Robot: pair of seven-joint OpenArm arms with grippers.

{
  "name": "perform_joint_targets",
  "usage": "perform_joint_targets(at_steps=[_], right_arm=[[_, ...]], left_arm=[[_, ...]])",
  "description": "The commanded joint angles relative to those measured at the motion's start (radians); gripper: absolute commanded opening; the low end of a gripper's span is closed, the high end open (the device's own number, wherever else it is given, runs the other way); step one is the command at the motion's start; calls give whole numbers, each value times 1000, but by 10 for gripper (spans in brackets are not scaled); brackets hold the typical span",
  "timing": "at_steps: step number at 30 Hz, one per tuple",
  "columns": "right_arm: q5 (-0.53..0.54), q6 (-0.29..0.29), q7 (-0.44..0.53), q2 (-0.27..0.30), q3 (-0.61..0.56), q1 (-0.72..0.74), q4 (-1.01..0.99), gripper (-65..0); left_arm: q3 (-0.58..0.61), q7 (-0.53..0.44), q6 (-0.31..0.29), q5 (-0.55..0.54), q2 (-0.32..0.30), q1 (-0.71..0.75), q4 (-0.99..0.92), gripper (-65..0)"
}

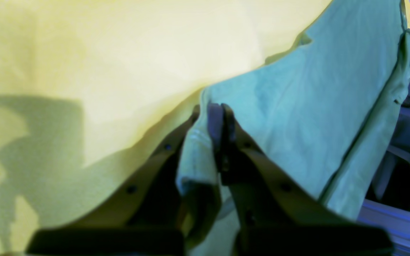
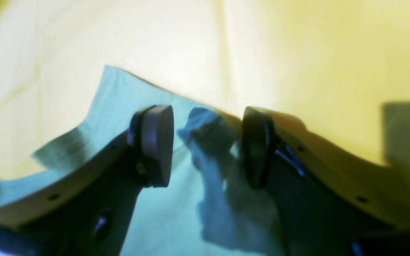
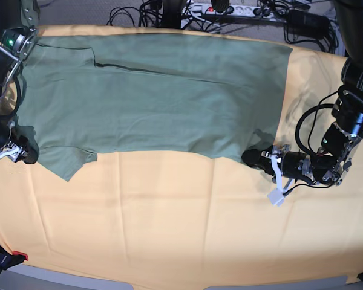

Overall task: Fold the T-shirt properly
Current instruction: 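Pinch the opposite shirt edge with both grippers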

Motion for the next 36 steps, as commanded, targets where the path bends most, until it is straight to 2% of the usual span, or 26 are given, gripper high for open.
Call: perform_joint_targets(at_steps=[1,3,6,9,12,13,15,17,18,21,26,32,36], right_arm=[[65,22,-21,25,3,18,15,-315],[129,33,-75,27,3,14,15,-316],[166,33,-85,25,-25,-1,15,-316],[144,33,-78,24,-91,-4,15,-321],[64,33,2,27,-117,3,15,-324],[28,33,40,29,-116,4,15,-342],[-26,33,109,33,-114,4,15,-447],[-63,33,150,34,-114,4,15,-620],[-72,33,164,34,-114,4,15,-650],[-80,33,204,34,-114,6,15,-650],[-126,33,219,32,-114,41,15,-650],[-244,33,351,29,-115,62,15,-650],[-296,33,380,29,-116,81,15,-650]], left_arm=[[-8,-10,-9,-24,-11,-39,9,-650],[-8,-10,-9,-24,-11,-39,9,-650],[-8,-10,-9,-24,-12,-39,9,-650],[-8,-12,-9,-24,-11,-39,9,-650],[-8,-19,-9,-24,-11,-39,9,-650],[-8,-19,-9,-24,-11,-39,9,-650],[-8,-19,-9,-24,-12,-39,9,-650],[-8,-19,-9,-24,-12,-39,9,-650],[-8,-19,-9,-24,-13,-39,9,-650],[-8,-39,-9,-24,-14,-40,9,-650],[-8,-172,-9,105,-13,-58,9,-650],[-8,-314,-6,254,-13,-79,9,-650],[-8,-453,65,396,-13,-84,9,-650]])
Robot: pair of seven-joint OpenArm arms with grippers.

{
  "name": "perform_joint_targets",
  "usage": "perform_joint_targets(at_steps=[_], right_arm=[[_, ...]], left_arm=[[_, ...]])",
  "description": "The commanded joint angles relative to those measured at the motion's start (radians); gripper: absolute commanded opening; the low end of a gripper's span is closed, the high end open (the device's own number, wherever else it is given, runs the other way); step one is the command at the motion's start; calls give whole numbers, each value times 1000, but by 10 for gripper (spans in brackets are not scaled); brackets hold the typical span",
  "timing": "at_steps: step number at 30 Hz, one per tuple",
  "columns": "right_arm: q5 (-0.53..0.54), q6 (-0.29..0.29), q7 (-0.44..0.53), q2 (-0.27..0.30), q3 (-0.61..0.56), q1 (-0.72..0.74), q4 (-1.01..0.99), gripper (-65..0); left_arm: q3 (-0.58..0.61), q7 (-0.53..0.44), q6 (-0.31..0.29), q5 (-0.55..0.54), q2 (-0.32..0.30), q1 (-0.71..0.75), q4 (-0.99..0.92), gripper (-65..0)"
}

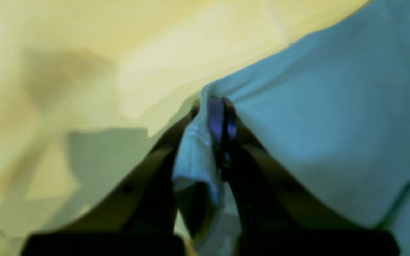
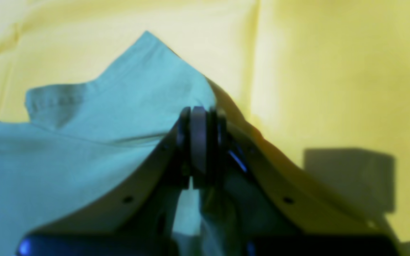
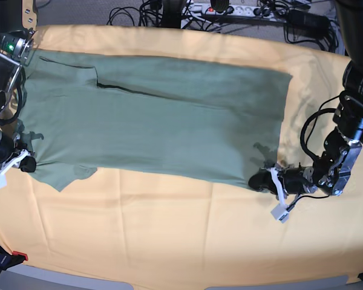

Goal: Fold the T-shirt properly

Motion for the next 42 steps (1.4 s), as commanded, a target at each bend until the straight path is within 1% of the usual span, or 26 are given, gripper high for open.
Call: perform_joint_targets(at_steps=[1,4,6,8,10,12,15,17,18,19,21,22,23,25,28,30,32,36,40,42], right_arm=[[13,5,36,26,3,39,15,-650],[-3,5,62,27,-13,71,15,-650],[-65,5,93,27,-50,96,15,-650],[-116,-24,132,26,-111,118,15,-650],[-171,-41,177,26,-182,138,15,-650],[-227,-66,219,26,-246,159,15,-650],[-293,-99,231,27,-304,190,15,-650],[-300,-103,231,28,-315,195,15,-650],[-298,-97,230,27,-315,195,15,-650],[-285,-74,226,27,-315,195,15,-650],[-267,5,217,29,-315,193,15,-650],[-245,5,208,32,-315,190,16,-650],[-212,5,195,37,-315,186,16,-650],[-151,5,147,43,-315,181,16,-650],[-70,5,75,56,-316,159,18,-650],[-47,5,51,64,-316,138,18,-650],[-48,5,53,77,-316,120,24,-650],[-35,5,50,107,-316,117,44,-650],[43,5,-14,135,-316,117,58,-650],[57,5,-36,140,-316,117,58,-650]], left_arm=[[-9,-51,21,16,-13,-42,9,-650],[-9,-151,60,105,-9,-42,9,-650],[-9,-200,84,150,-5,-48,9,-650],[-9,-222,104,173,0,-60,8,-650],[-9,-233,130,186,6,-71,8,-650],[-9,-259,137,201,8,-81,8,-650],[-9,-298,159,288,7,-91,8,-650],[-9,-291,159,305,7,-90,8,-650],[-9,-274,145,301,7,-88,8,-650],[-9,-253,110,285,7,-87,8,-650],[-9,-209,13,241,7,-85,8,-650],[-9,-186,-38,216,7,-85,8,-650],[-9,-169,-67,194,6,-85,8,-650],[-9,-127,-67,148,3,-85,8,-650],[-9,-15,-67,51,2,-85,8,-650],[-9,62,-67,-23,3,-85,8,-650],[-9,121,-67,-83,2,-85,8,-650],[-9,176,-67,-129,1,-85,9,-650],[-9,261,-67,-210,-5,-85,9,-650],[-9,302,-67,-247,-16,-85,9,-650]])
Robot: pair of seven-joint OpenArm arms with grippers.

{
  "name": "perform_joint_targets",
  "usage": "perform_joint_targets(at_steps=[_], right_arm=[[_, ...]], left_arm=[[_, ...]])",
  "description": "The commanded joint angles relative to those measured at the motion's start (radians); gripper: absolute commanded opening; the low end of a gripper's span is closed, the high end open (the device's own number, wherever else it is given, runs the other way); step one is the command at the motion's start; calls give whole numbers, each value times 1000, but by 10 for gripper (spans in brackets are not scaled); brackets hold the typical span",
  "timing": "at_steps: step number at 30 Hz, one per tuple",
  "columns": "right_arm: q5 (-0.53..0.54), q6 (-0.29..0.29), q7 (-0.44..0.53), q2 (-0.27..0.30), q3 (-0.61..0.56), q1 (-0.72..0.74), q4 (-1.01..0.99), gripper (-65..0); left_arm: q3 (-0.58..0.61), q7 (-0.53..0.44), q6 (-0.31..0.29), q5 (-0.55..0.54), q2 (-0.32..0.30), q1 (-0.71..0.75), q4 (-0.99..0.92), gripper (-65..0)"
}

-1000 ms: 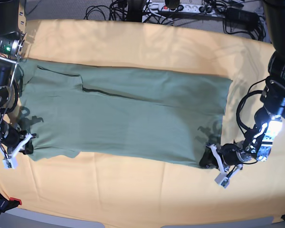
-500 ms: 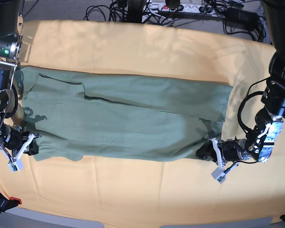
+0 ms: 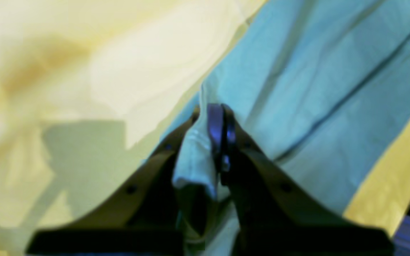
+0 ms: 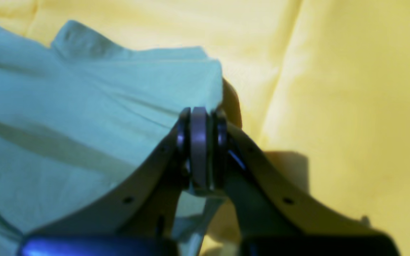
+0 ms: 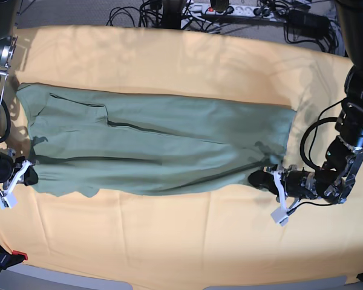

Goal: Fold the T-shirt properly

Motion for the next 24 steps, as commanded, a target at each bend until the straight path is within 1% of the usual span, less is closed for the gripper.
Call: perform_joint_targets(at_steps=[1,4,6,9,14,17,22,24], right_arm=[[14,1,18,28,6,29,14,-650],[14,1,30,29,6,29,14,-650],[14,1,46,28,6,29,14,-650],[14,1,80,24,6,29,14,-650],[14,1,95,23,6,29,14,-650],[14,1,94,23,6,29,14,-650],[14,1,93,23,6,29,14,-650],[15,1,86,23,6,29,14,-650]], left_arm=[[-9,-3,-8,-26,-21,-37,9,-650],[-9,-17,-8,-20,-42,-48,10,-650],[-9,-55,-8,-1,-53,-64,10,-650],[-9,-119,-8,58,-58,-81,9,-650],[-9,-122,-8,60,-58,-86,9,-650],[-10,-144,-8,67,-59,-89,9,-650],[-10,-139,-8,74,-63,-100,9,-650],[-10,-128,-8,61,-67,-103,9,-650]])
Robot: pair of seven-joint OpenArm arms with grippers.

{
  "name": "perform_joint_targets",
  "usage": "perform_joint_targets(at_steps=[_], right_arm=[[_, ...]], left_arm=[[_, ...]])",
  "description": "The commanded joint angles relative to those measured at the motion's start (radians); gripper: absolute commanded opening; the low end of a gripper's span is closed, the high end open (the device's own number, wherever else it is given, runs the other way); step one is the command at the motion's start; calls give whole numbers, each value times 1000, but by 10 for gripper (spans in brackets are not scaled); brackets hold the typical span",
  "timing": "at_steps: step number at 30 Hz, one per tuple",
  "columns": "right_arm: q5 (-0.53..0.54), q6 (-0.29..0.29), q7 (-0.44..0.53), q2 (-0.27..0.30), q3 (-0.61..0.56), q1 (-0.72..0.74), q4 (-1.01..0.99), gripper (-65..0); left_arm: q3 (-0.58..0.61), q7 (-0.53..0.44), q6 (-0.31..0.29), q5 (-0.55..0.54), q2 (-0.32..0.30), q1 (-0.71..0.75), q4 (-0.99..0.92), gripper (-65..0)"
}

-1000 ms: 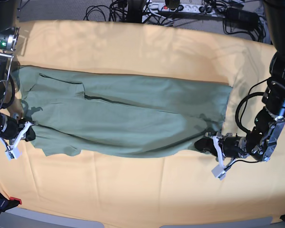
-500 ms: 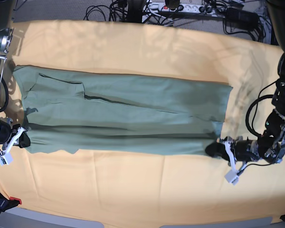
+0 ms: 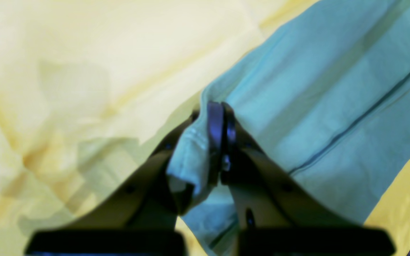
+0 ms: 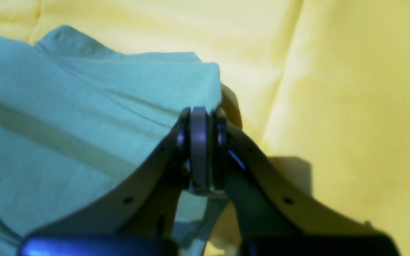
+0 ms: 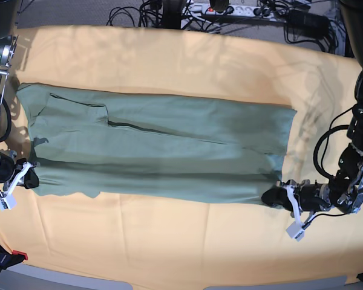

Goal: Fold the T-shirt properly

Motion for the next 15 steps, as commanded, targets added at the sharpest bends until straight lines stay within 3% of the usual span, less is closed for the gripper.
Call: perform_joint_targets(at_steps=[1,7,15], right_arm=[[11,1,12,26,6,30,15,-650],[14,1,-50,26,6,29,15,-650],[23,1,-69,26,6,30,14,-650]], left_arm=[[-10,13,-6,-36,-18,-39,9,-650],[-10,312,-6,-278,-18,-39,25,-650],[-9,523,-6,-284,-25,-36,66,-650]])
